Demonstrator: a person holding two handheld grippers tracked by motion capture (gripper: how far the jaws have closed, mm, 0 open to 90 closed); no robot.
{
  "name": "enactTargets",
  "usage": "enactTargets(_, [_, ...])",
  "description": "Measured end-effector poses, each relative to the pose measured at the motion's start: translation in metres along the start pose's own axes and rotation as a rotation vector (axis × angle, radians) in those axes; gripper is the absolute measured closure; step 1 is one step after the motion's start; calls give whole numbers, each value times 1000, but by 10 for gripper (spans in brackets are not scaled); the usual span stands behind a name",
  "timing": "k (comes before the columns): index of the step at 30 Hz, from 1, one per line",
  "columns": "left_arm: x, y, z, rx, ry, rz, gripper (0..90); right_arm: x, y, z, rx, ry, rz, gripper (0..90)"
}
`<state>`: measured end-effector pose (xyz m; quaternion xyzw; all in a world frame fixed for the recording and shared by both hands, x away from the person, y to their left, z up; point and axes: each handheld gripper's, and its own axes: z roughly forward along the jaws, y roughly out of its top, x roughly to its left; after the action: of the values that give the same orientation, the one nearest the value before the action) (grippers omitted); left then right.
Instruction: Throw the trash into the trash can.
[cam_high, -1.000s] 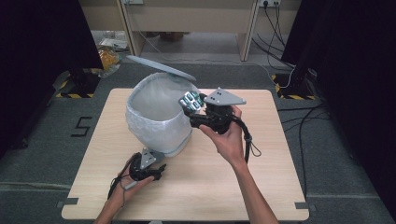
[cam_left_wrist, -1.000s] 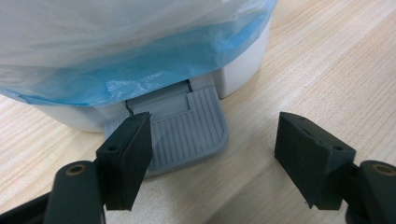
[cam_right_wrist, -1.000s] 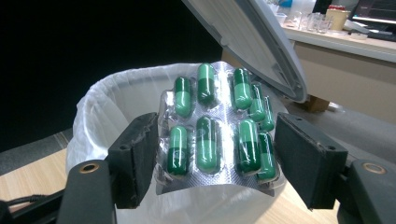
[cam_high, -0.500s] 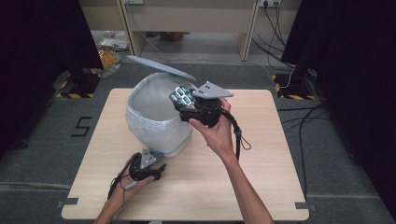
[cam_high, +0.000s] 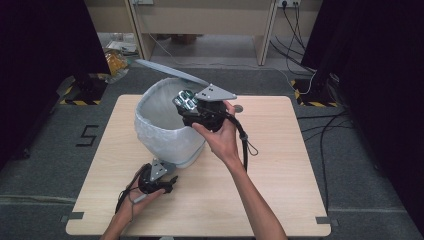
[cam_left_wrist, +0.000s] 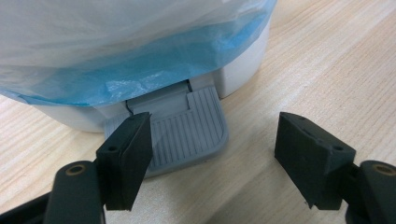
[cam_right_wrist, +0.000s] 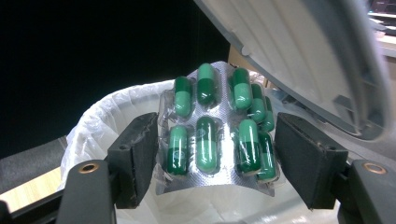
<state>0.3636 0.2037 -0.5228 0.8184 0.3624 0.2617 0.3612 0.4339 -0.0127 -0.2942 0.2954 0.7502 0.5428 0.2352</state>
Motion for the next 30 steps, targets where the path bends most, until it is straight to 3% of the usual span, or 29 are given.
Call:
enactTargets(21, [0,0,0,1,-2,1,270,11,-2,28,24,4,-23,303])
enactTargets(30, [0,0,0,1,-2,1,270,8,-3,33,36,-6,-19,278])
